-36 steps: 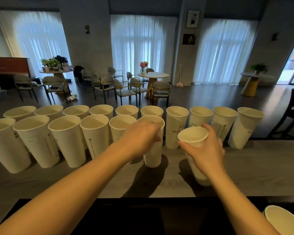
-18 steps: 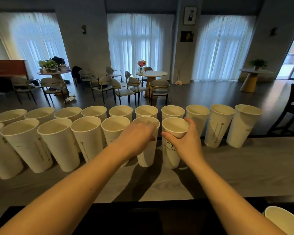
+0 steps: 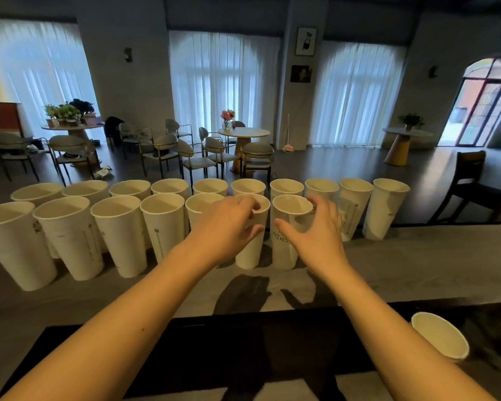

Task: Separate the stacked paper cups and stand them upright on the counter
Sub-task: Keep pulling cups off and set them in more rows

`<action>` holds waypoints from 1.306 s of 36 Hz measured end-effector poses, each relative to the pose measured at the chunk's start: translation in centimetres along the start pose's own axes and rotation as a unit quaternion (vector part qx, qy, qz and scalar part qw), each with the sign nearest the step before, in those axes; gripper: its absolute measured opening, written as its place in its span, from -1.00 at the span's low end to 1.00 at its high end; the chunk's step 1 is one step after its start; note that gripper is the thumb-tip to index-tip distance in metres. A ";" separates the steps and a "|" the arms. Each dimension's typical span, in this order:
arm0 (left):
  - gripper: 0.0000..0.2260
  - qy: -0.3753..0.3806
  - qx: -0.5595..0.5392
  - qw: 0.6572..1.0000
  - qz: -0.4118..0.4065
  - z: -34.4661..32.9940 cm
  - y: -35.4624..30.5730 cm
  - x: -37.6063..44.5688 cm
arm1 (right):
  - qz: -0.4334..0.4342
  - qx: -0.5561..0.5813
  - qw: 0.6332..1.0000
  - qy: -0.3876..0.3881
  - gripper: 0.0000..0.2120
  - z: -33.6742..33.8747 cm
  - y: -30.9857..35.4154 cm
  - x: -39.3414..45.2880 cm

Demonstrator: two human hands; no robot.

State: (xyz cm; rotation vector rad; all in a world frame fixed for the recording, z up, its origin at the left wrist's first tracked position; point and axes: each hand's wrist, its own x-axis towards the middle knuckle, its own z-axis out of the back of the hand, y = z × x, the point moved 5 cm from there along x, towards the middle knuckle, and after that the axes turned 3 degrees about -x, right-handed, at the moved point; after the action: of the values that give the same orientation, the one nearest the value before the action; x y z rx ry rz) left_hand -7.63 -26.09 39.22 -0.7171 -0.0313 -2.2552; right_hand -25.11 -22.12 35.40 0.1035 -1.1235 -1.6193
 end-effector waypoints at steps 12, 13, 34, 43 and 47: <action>-0.73 0.035 -0.162 0.986 0.012 -2.9 -6.8 -6.4 | 0.017 -0.036 0.995 0.086 -0.46 6.1 -0.2 -9.2; -0.73 0.050 -0.181 0.982 0.013 -3.7 -7.8 -6.5 | 0.022 -0.056 0.994 0.086 -0.42 6.8 -0.9 -9.7; -0.35 0.292 -0.148 0.942 0.070 -27.9 -26.4 -6.3 | -0.085 -0.133 0.968 0.192 -0.11 19.2 -24.3 -16.7; -0.78 0.171 -0.193 0.961 0.103 -29.4 -27.8 -8.3 | -0.113 -0.066 0.966 0.223 -0.10 18.3 -28.9 -18.9; -0.83 0.165 -0.173 0.965 0.105 -28.5 -27.6 -8.7 | -0.151 -0.016 0.958 0.243 0.05 17.8 -30.0 -19.1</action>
State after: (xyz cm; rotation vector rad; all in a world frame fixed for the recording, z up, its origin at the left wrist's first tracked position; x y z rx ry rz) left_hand -35.25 -7.31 16.06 -0.4833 0.5853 -2.1654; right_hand -49.46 2.03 15.22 0.6440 -0.7201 -1.7487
